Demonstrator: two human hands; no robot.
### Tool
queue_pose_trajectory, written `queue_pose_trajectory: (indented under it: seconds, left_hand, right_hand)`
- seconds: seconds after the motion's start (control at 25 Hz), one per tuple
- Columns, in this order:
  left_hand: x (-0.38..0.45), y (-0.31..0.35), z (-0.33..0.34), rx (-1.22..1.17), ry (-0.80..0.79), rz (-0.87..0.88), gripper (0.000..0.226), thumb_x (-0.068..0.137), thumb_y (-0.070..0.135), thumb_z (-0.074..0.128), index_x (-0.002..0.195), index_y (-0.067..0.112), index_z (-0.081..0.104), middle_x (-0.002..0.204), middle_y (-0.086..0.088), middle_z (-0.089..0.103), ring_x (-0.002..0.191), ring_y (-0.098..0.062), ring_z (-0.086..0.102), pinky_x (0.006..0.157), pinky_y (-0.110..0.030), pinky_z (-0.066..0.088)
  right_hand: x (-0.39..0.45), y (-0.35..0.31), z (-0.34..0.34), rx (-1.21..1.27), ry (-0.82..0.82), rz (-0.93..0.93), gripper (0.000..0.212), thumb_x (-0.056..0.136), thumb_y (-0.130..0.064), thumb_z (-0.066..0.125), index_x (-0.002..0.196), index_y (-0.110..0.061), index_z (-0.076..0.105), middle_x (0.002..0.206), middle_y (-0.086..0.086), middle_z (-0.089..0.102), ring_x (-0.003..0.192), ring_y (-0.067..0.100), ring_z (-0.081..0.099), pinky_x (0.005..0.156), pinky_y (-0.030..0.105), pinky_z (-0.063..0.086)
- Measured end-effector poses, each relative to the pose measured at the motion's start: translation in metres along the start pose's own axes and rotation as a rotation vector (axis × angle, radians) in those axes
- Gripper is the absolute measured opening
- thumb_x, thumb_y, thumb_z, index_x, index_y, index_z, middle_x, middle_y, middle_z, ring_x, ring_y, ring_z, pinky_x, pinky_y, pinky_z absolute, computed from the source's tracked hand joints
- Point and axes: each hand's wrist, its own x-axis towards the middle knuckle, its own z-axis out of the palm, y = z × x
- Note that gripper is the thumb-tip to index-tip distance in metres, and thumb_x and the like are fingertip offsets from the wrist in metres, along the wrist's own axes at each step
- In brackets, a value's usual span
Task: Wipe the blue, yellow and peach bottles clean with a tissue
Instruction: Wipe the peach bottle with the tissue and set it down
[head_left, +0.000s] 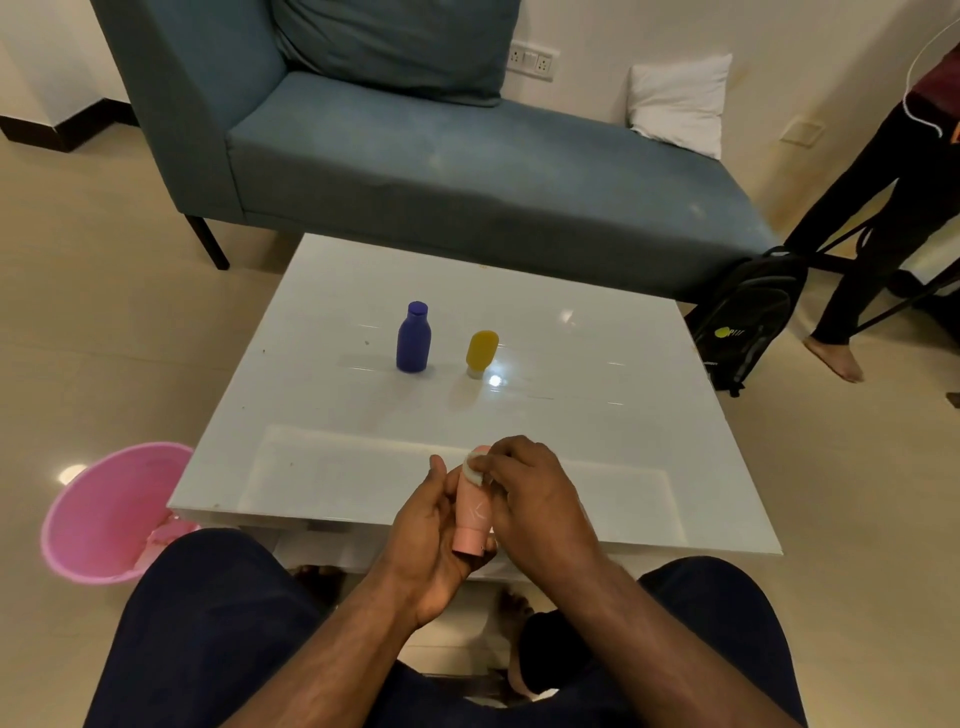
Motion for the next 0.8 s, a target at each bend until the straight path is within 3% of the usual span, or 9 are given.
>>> queue_pose_trajectory:
  seconds: [0.12,0.28,0.44,0.6,0.8]
  left_hand:
    - [-0.001,-0.002,0.000,0.037,0.026,0.007,0.062,0.097,0.060,0.041,0.128,0.013,0.067,0.115,-0.021,0.062,0.093,-0.030,0.055,0.073,-0.040,0.047]
    - [-0.003,-0.002,0.000,0.040,0.016,0.000,0.063,0.097,0.060,0.041,0.125,0.010,0.068,0.115,-0.021,0.064,0.104,-0.034,0.055,0.086,-0.046,0.043]
    - [-0.004,-0.002,0.000,0.070,0.049,-0.024,0.055,0.100,0.051,0.044,0.133,0.010,0.061,0.105,-0.017,0.064,0.085,-0.025,0.060,0.064,-0.037,0.049]
    - [-0.008,-0.005,0.007,0.080,0.035,-0.078,0.059,0.097,0.055,0.046,0.131,0.010,0.063,0.113,-0.022,0.066,0.098,-0.032,0.058,0.066,-0.038,0.048]
    - [-0.008,0.002,0.006,0.052,0.061,-0.091,0.055,0.103,0.049,0.041,0.131,0.005,0.057,0.097,-0.018,0.073,0.076,-0.023,0.062,0.058,-0.032,0.049]
  right_hand:
    - [0.016,0.013,-0.004,0.030,0.089,0.141,0.028,0.083,-0.005,0.065,0.109,-0.016,0.069,0.105,0.001,0.061,0.097,0.018,0.056,0.088,0.032,0.050]
    - [0.003,-0.003,-0.002,-0.078,-0.005,-0.075,0.031,0.076,-0.009,0.074,0.106,-0.015,0.070,0.103,0.002,0.063,0.094,0.019,0.054,0.080,0.024,0.046]
    - [0.017,0.018,-0.008,-0.015,0.092,0.104,0.030,0.082,-0.001,0.065,0.108,-0.016,0.070,0.106,0.002,0.064,0.100,0.020,0.056,0.086,0.023,0.043]
    - [0.006,0.009,-0.006,0.037,0.072,0.011,0.031,0.082,-0.002,0.065,0.110,-0.015,0.070,0.108,0.002,0.064,0.102,0.020,0.055,0.088,0.032,0.049]
    - [0.018,0.019,-0.012,0.094,0.138,0.073,0.026,0.084,0.001,0.061,0.104,-0.012,0.071,0.100,0.002,0.064,0.093,0.018,0.059,0.085,0.035,0.052]
